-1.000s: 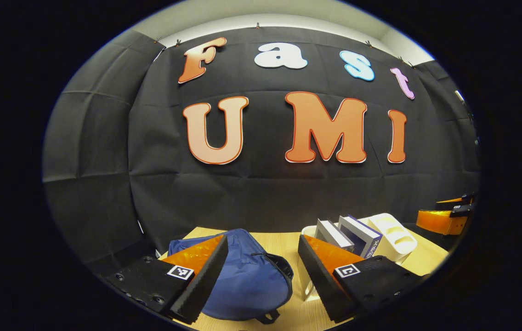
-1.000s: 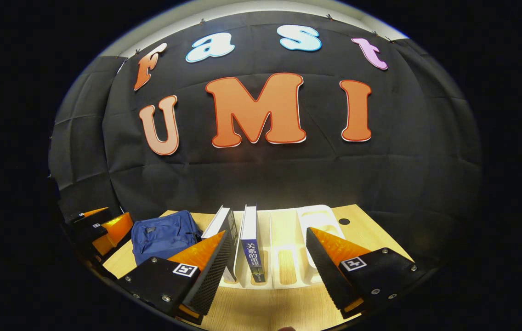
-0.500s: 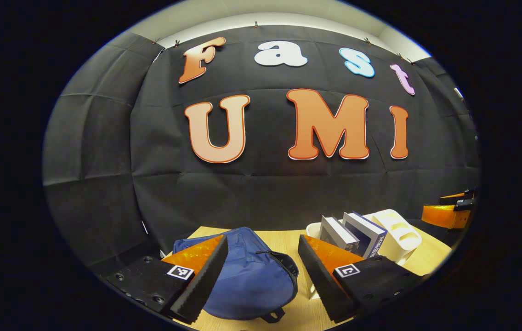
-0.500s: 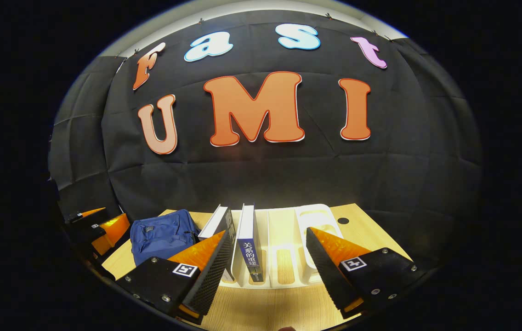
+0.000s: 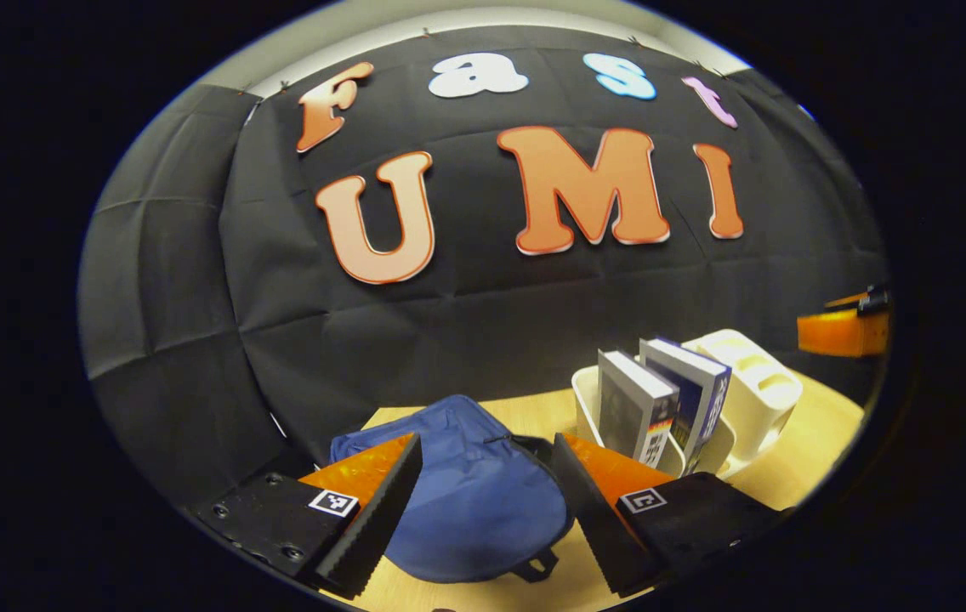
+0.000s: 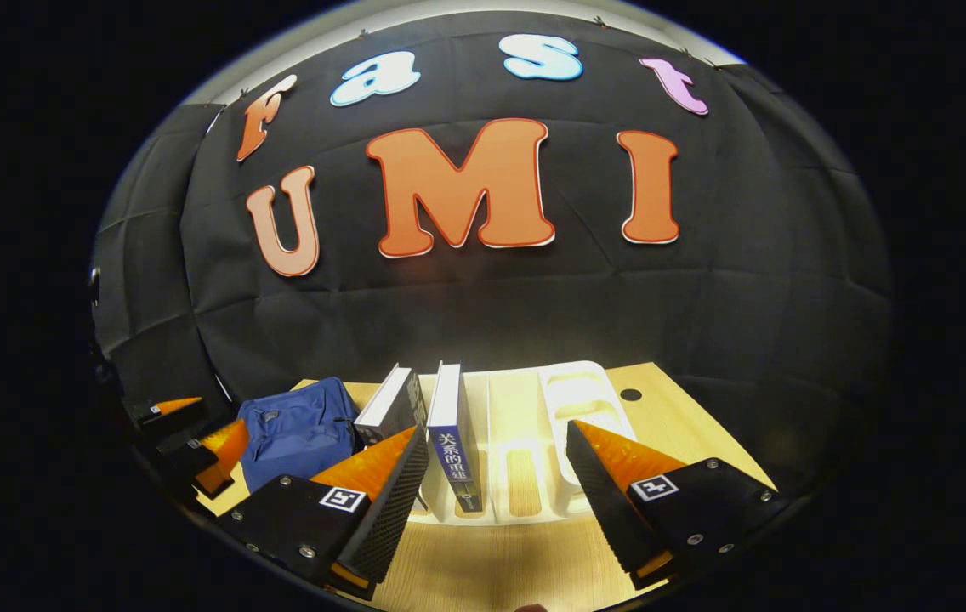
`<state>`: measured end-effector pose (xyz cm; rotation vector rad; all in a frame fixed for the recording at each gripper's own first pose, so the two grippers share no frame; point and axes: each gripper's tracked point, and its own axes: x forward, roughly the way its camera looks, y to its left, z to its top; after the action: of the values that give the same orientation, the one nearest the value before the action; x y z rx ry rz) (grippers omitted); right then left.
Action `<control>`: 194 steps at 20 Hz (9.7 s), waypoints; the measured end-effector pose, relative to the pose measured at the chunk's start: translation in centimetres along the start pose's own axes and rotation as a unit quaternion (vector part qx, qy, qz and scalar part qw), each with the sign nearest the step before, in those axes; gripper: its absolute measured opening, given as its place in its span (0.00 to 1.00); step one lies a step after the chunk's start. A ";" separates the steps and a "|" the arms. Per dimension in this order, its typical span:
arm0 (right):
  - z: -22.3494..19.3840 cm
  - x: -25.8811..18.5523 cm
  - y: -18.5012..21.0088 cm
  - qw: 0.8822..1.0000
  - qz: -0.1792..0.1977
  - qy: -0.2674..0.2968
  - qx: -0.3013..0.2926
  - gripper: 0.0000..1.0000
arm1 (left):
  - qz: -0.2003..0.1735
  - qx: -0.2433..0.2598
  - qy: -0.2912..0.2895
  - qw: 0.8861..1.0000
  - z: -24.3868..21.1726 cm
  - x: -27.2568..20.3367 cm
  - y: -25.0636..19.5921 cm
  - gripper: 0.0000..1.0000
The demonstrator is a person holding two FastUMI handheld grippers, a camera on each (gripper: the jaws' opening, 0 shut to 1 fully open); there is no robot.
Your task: Open the schoolbag, grab two books from the bookshelf and put them into the schoolbag.
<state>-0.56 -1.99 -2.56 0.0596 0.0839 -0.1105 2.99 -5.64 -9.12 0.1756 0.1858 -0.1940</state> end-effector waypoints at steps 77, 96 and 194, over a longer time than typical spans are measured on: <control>8.2 5.2 10.5 0.993 -0.032 0.107 -0.024 0.97 | -0.364 0.151 0.221 0.892 -5.2 12.9 9.1 0.01; -4.3 18.8 15.6 0.919 -0.017 0.389 -0.057 0.93 | -0.397 0.108 0.233 0.881 -6.9 14.1 10.0 0.01; -13.6 3.9 15.9 0.918 -0.009 0.321 0.234 0.97 | -0.382 0.176 0.196 0.886 -3.3 11.5 7.4 0.01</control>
<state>4.00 14.25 -15.54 0.5769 0.7165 -0.1233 15.10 0.09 -13.50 0.5026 0.6257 -0.9890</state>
